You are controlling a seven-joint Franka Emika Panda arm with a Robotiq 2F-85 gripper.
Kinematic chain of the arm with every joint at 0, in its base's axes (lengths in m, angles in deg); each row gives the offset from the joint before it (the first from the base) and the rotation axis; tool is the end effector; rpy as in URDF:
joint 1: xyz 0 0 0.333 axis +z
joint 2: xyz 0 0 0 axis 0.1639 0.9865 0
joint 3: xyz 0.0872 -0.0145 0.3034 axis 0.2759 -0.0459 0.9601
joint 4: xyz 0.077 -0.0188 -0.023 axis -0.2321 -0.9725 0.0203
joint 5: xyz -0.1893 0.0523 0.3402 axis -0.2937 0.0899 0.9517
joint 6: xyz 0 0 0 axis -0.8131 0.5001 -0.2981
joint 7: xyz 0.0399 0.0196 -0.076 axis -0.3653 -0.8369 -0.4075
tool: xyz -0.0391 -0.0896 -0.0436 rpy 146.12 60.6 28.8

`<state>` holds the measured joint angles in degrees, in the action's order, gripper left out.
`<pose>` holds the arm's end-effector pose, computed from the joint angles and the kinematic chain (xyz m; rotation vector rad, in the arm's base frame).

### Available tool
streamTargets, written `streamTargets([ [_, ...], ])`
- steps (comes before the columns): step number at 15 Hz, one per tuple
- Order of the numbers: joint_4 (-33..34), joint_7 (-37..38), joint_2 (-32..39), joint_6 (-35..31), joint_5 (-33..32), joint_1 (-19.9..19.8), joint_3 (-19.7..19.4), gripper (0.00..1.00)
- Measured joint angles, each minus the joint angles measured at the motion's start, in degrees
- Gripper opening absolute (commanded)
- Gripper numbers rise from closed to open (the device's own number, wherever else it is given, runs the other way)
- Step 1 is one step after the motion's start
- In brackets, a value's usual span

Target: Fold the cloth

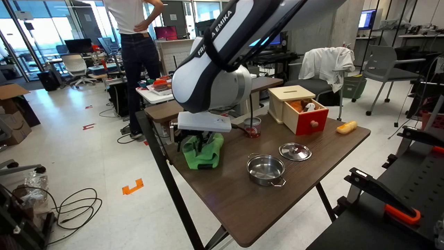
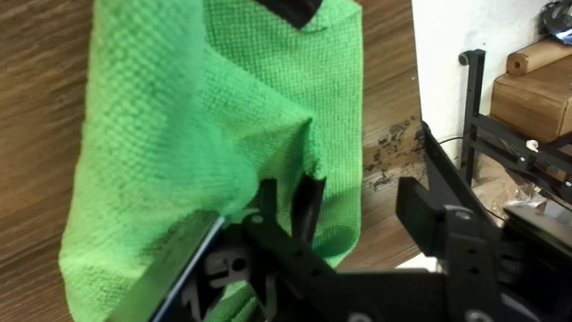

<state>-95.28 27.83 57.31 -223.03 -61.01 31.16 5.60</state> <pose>0.7177 0.2924 0.0586 -2.8382 0.3396 -0.3525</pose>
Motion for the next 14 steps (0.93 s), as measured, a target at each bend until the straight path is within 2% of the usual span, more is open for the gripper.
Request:
streamTargets([
  [5,-1.7,0.2,-1.6,0.1,-0.1,0.8,-1.9,1.00],
  [10,-13.4,-0.4,-10.2,0.0,-0.1,1.6,-2.9,1.00],
  [14,-23.1,-3.4,-17.7,0.0,-0.1,0.8,-1.3,1.00],
])
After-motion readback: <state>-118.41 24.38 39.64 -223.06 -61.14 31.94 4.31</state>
